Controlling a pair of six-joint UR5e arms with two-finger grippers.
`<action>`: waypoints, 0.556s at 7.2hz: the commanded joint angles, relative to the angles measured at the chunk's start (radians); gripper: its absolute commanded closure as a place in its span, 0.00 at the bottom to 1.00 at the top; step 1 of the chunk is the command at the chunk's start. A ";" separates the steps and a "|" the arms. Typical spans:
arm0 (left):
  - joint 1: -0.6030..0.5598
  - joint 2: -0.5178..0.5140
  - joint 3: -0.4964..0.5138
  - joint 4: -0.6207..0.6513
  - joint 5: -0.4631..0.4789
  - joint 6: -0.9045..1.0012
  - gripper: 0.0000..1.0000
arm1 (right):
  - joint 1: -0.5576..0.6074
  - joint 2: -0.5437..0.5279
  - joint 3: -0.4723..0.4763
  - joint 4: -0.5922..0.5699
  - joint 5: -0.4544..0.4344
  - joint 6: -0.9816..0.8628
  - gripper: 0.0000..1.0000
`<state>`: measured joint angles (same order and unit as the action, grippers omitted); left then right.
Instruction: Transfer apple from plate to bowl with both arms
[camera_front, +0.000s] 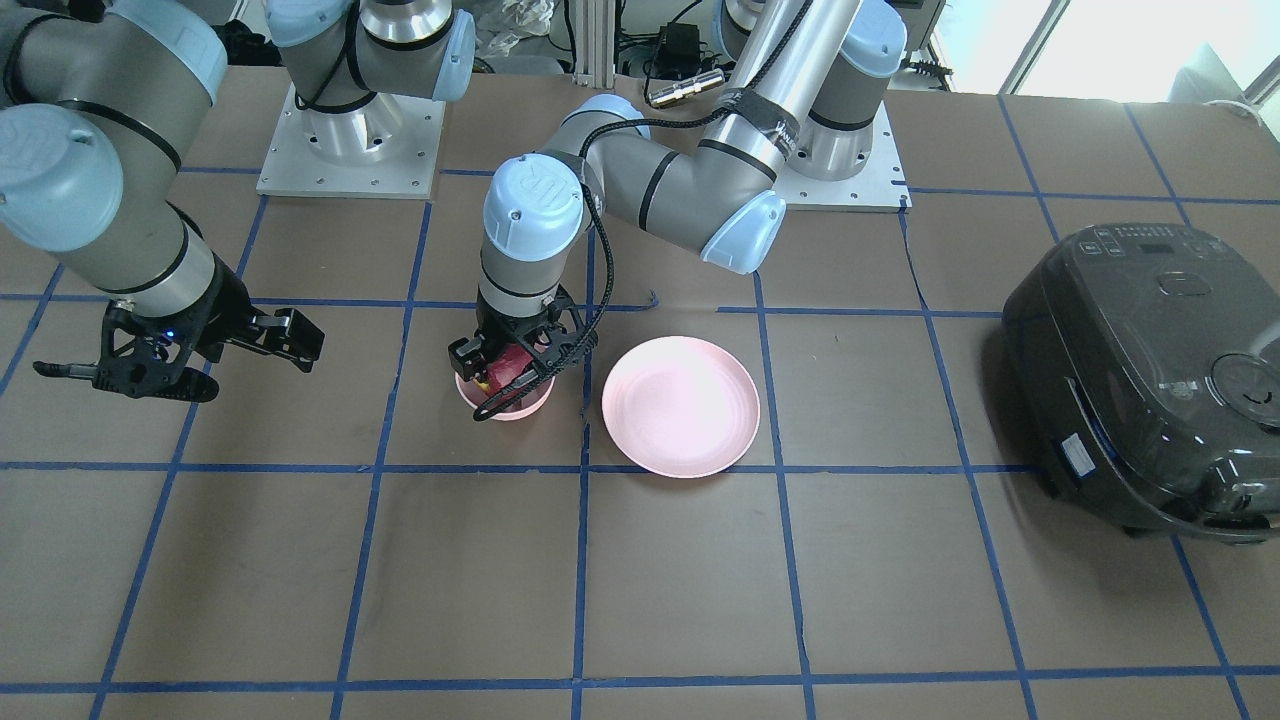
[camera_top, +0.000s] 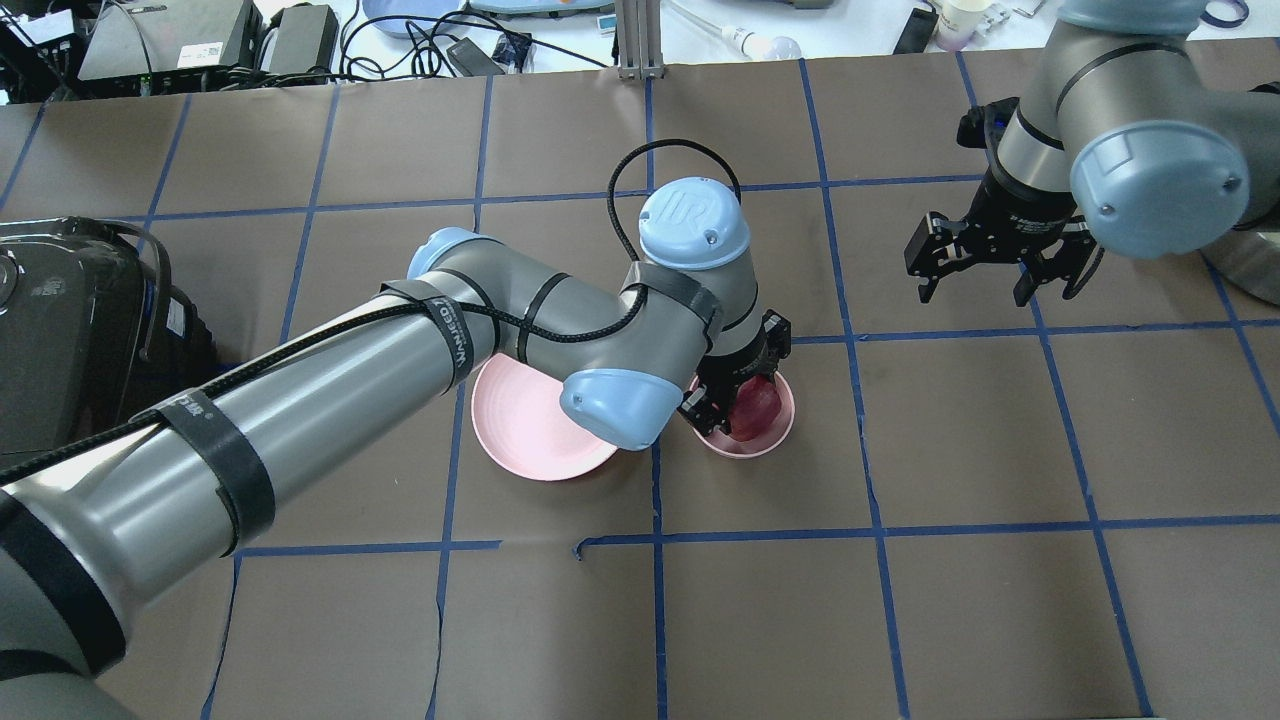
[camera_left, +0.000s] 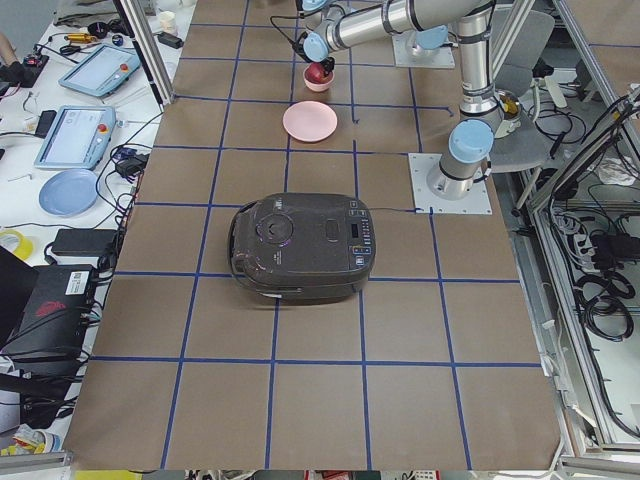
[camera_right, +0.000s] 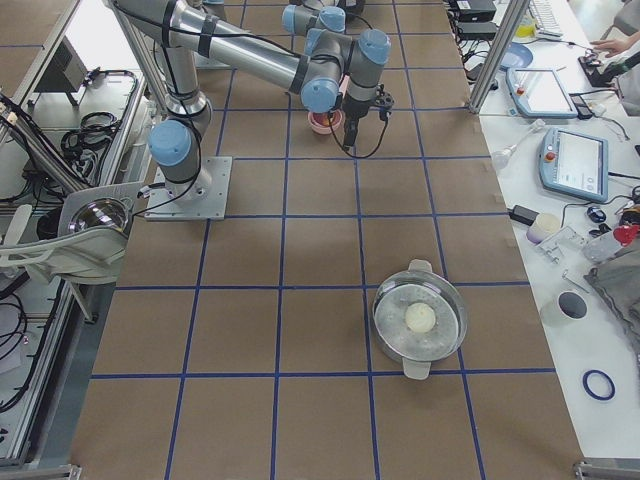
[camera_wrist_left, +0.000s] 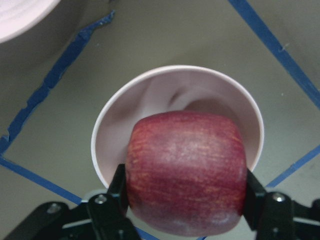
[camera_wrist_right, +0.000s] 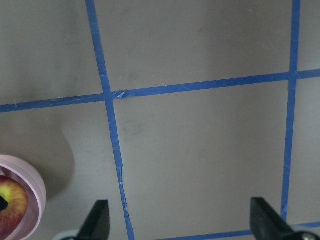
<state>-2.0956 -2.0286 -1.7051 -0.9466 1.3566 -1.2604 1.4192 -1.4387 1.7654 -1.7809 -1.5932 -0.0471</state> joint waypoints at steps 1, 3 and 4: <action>0.008 0.022 0.007 -0.003 0.005 0.041 0.00 | 0.001 -0.049 -0.073 0.090 -0.011 0.003 0.00; 0.081 0.092 0.036 -0.099 0.012 0.184 0.00 | 0.015 -0.061 -0.247 0.289 0.001 0.016 0.00; 0.129 0.138 0.077 -0.194 0.013 0.328 0.00 | 0.030 -0.083 -0.286 0.301 0.007 0.016 0.00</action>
<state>-2.0223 -1.9444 -1.6678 -1.0426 1.3677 -1.0761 1.4342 -1.5002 1.5518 -1.5396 -1.5946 -0.0325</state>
